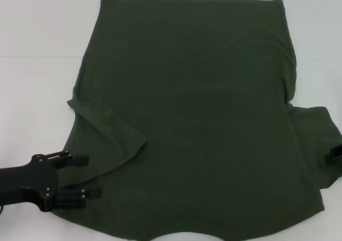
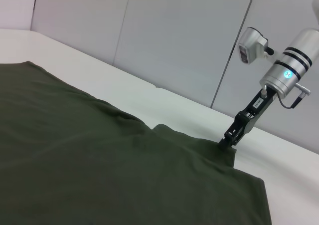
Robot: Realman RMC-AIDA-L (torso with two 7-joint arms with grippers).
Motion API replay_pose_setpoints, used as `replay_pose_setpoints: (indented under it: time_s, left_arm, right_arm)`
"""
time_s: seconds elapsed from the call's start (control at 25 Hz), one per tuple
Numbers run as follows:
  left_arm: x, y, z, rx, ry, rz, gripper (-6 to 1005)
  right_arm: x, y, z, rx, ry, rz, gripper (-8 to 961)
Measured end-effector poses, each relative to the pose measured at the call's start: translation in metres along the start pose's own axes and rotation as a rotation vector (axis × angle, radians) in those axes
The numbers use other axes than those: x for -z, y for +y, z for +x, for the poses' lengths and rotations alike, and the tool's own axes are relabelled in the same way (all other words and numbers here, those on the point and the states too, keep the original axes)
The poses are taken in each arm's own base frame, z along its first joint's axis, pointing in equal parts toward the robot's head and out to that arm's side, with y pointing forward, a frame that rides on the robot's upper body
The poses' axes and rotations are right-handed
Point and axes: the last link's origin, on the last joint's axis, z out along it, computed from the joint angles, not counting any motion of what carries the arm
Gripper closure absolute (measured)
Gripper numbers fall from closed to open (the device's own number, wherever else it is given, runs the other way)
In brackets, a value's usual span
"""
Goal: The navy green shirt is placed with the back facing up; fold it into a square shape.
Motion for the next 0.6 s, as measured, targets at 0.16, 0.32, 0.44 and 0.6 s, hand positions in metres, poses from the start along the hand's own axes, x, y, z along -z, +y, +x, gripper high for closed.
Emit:
replay_pose_setpoints:
  time_s: [0.16,0.32,0.44,0.6]
  left_arm:
    - [0.0001,-0.0005,0.0006,-0.001,0.002,0.002,95]
    - [0.0,-0.0013,0.0016,-0.003,0.002,0.003,95]
    - [0.0,-0.0015,0.0019,-0.003,0.003,0.004,95]
    - [-0.0002,-0.0024,0.0031,-0.006,0.003,0.005,95]
  right_arm:
    - [0.0004,0.0016,-0.0018,0.002,0.003,0.009,370]
    - [0.0013,0.0021,-0.003,0.002,0.003,0.017,536]
    - [0.0013,0.0023,-0.0031,0.006,0.006,0.021,626]
    - [0.0019,0.002,-0.0036,0.007,0.005,0.023,747]
